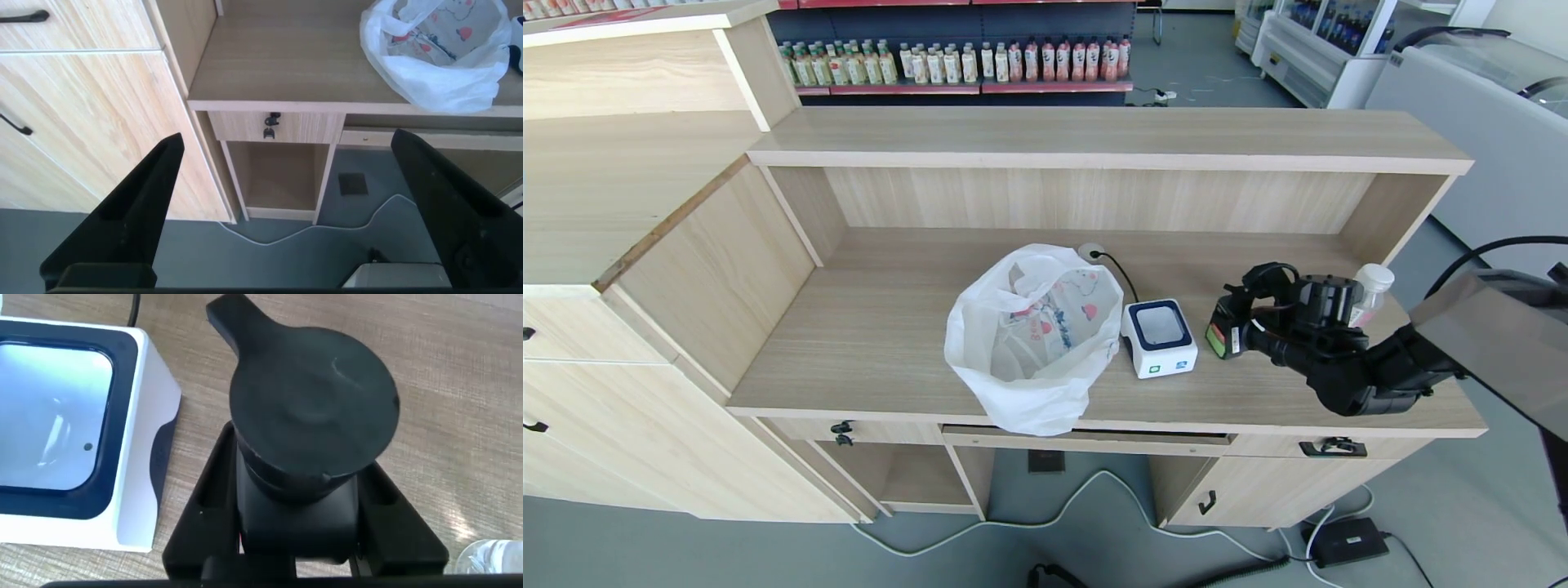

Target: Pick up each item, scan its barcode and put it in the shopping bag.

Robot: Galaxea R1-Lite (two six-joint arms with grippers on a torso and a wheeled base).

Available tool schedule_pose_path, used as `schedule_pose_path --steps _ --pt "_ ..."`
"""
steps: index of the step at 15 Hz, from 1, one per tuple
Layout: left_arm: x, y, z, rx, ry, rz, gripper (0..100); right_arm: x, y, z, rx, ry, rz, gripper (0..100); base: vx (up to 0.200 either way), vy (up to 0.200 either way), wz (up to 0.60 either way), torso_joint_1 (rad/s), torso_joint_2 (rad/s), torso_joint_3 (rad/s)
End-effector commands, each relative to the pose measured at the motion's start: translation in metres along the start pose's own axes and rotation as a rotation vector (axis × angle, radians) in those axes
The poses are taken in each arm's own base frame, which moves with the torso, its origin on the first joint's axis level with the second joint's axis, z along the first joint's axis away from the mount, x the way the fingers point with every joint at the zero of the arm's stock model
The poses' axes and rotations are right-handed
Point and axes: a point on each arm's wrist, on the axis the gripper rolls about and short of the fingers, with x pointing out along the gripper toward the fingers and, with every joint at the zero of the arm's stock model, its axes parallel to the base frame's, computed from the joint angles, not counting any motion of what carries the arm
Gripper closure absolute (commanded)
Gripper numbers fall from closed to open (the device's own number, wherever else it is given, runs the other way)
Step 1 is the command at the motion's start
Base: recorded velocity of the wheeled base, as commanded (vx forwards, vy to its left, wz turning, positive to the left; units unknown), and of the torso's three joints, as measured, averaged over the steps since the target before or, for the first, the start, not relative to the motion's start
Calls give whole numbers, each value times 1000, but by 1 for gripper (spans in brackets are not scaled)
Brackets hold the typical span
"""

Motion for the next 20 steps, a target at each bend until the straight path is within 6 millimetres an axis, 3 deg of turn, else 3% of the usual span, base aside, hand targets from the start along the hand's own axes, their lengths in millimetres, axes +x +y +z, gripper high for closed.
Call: schedule_pose_path --steps 1,2,4,7,8,9,10,11,12,14,16,17,20 --pt "0 0 0 0 -2 1 0 -9 -7 12 -21 -23 -18 100 0 0 0 0 0 0" --pt "0 0 0 0 0 1 0 -11 -9 16 -29 -31 -23 100 0 0 0 0 0 0" --pt "0 0 0 0 0 1 0 -54 -25 51 -118 -48 -53 100 0 0 0 0 0 0" --pt "0 0 0 0 -2 1 0 -106 -22 88 -134 -100 -45 100 0 0 0 0 0 0" --pt "0 0 0 0 -2 1 0 -120 -17 109 -153 -159 -8 100 0 0 0 0 0 0" --pt "0 0 0 0 -2 1 0 -120 -17 109 -153 -159 -8 100 0 0 0 0 0 0" --pt "0 0 0 0 0 1 0 -147 2 146 -270 -283 28 100 0 0 0 0 0 0" --pt "0 0 0 0 0 3 0 -164 11 157 -355 -325 34 100 0 0 0 0 0 0" --pt "0 0 0 0 -2 1 0 -185 20 159 -465 -350 41 100 0 0 0 0 0 0" --pt "0 0 0 0 -2 3 0 -242 36 135 -813 -346 48 100 0 0 0 0 0 0" --pt "0 0 0 0 -2 1 0 -261 41 127 -1025 -422 116 100 0 0 0 0 0 0" --pt "0 0 0 0 -2 1 0 -262 55 131 -1195 -567 219 100 0 0 0 0 0 0" --pt "0 0 0 0 -2 1 0 -283 66 156 -1600 -820 -7 100 0 0 0 0 0 0"
